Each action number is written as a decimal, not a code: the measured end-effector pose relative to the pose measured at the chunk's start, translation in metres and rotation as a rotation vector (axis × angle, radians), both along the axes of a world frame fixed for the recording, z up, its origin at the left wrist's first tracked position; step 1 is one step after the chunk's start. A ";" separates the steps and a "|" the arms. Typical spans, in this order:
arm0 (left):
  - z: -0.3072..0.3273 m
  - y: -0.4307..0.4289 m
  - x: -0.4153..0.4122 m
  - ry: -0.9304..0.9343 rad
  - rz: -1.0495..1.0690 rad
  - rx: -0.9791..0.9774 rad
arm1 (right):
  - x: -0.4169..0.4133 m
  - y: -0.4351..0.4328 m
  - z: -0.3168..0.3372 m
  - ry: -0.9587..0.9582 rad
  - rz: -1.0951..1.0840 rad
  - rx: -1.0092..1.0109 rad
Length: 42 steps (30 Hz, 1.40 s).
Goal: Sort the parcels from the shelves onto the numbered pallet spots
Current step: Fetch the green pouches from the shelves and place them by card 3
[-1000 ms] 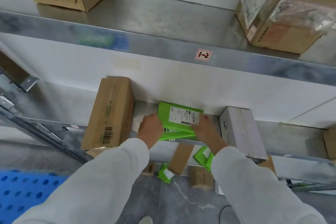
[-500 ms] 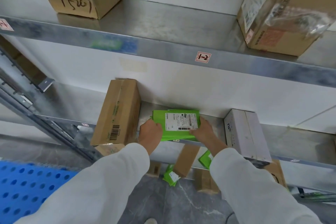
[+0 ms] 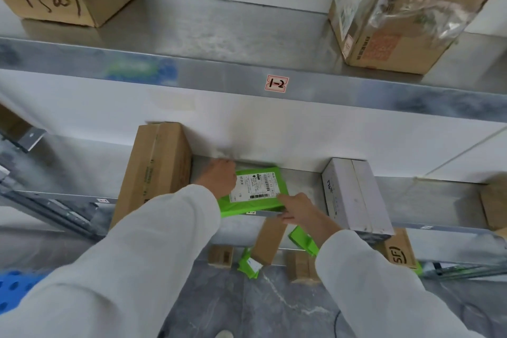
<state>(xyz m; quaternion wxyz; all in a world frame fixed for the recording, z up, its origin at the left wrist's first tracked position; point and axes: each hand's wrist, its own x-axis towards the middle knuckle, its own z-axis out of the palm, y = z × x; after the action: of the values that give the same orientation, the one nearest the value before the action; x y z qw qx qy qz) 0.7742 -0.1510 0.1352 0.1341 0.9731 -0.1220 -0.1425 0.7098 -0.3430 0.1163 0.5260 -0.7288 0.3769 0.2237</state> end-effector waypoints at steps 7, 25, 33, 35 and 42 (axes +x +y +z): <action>-0.025 -0.017 0.002 0.136 0.019 0.052 | 0.003 0.016 -0.020 -0.082 -0.279 0.206; -0.016 -0.032 -0.081 0.336 0.561 -0.581 | -0.064 0.010 0.011 -0.332 -0.172 0.292; 0.047 -0.033 -0.162 0.013 0.522 -0.751 | -0.120 0.000 0.068 -0.529 -0.016 0.265; 0.059 -0.036 -0.188 -0.026 0.548 -0.826 | -0.139 -0.004 0.084 -0.588 0.097 0.177; 0.080 -0.027 -0.291 -0.259 0.724 -0.946 | -0.206 0.005 0.104 -0.749 0.342 0.110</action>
<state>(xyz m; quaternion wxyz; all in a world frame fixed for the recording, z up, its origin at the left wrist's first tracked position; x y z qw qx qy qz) 0.4828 -0.1780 0.2152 0.5758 0.7970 0.1513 0.1012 0.5038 -0.3381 0.2207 0.6202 -0.7828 0.0207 0.0471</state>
